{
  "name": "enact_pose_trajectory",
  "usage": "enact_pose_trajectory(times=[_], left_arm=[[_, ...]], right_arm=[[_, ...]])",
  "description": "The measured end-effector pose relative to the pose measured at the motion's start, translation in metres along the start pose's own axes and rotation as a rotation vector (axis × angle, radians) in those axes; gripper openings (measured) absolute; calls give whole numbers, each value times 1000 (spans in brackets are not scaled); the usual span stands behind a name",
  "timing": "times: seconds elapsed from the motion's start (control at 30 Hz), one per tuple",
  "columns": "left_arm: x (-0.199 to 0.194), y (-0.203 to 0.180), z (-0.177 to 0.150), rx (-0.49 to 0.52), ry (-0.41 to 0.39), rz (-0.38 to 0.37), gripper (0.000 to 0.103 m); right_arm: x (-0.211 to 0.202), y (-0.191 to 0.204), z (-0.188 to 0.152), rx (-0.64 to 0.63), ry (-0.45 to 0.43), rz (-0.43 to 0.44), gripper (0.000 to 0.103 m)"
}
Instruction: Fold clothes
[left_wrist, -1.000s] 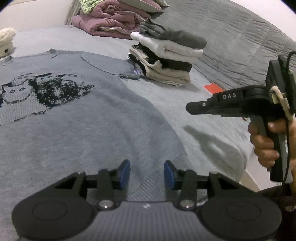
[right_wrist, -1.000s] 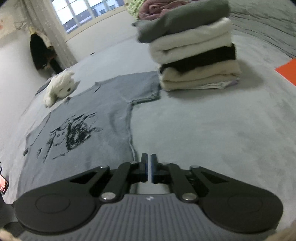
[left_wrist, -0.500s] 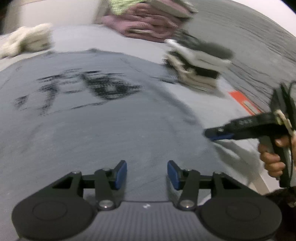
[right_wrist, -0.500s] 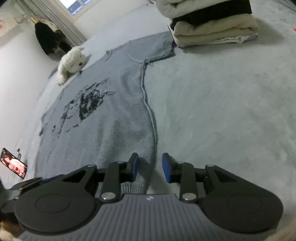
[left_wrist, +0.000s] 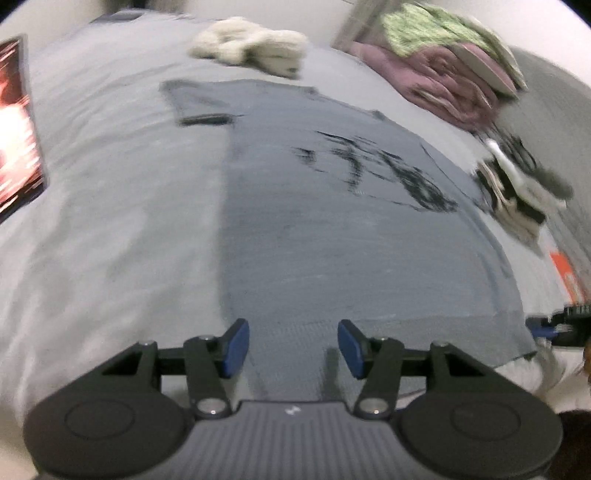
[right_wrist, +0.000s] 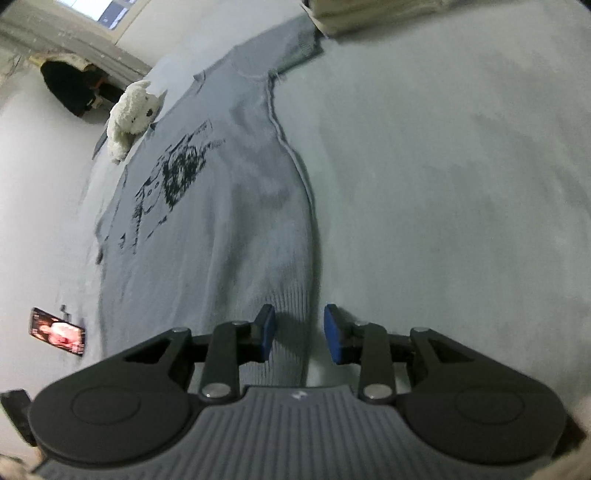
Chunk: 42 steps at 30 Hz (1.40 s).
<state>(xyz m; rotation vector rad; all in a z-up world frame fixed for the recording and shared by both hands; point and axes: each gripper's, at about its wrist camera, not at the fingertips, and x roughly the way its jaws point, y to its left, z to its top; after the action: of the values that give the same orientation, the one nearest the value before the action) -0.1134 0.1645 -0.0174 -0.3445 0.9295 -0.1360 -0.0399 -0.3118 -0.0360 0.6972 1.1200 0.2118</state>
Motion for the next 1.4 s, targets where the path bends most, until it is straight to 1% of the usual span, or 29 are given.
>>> enact_pose_trajectory(times=[0.13, 0.2, 0.27, 0.37, 0.4, 0.43, 0.47, 0.5, 0.53, 0.63, 0.73, 0.8, 0.9, 1.07, 1.17, 1.27, 1.3, 1.33, 1.37, 1.4], left_arm=[[1, 26, -3, -117, 60, -103, 52], [5, 31, -5, -165, 78, -158, 52], [10, 35, -8, -214, 84, -195, 51], [12, 34, -13, -247, 77, -220, 46], [13, 33, -15, -257, 75, -229, 42], [14, 33, -16, -261, 75, -232, 36], [13, 32, -18, -263, 79, -234, 33], [14, 30, -19, -267, 87, -234, 17], [17, 30, -20, -274, 97, -229, 5], [13, 32, -19, -305, 86, -215, 5], [-8, 29, -12, -285, 21, -201, 4], [-20, 27, -10, -267, 3, -195, 4], [-28, 21, -11, -223, 11, -164, 4], [-1, 20, -24, -164, 87, -62, 4], [6, 16, -26, -128, 80, -37, 5], [-1, 10, -22, -66, 74, -36, 9], [-3, 9, -19, -54, 74, -33, 15], [-6, 8, -16, -50, 67, -26, 32], [-10, 7, -12, -46, 40, -16, 43], [-15, 6, -8, -41, 8, -7, 60]], right_arm=[[0, -8, -8, 59, 31, 55, 34], [2, -8, -9, 75, 38, 73, 34], [7, -7, -10, 82, 43, 90, 34], [12, -1, -10, 63, 42, 101, 33], [12, 0, -11, 55, 39, 95, 32], [12, 1, -11, 47, 36, 89, 26], [11, 1, -12, 45, 36, 83, 22], [10, 0, -13, 43, 36, 77, 14], [9, -2, -13, 49, 38, 84, 12], [1, -3, -16, 56, 19, 76, 10], [-15, 1, -19, 51, -13, 78, 9], [-23, 8, -20, 24, -26, 72, 9], [-27, 14, -23, -22, -16, 43, 9], [-2, 10, -29, -46, 28, -36, 9], [4, 10, -30, -58, 30, -54, 9], [-1, 15, -29, -99, 28, -65, 11], [-4, 18, -28, -117, 17, -74, 22], [-6, 21, -28, -134, 4, -82, 28], [-9, 24, -27, -151, -9, -91, 33], [-12, 28, -27, -170, -36, -108, 42]])
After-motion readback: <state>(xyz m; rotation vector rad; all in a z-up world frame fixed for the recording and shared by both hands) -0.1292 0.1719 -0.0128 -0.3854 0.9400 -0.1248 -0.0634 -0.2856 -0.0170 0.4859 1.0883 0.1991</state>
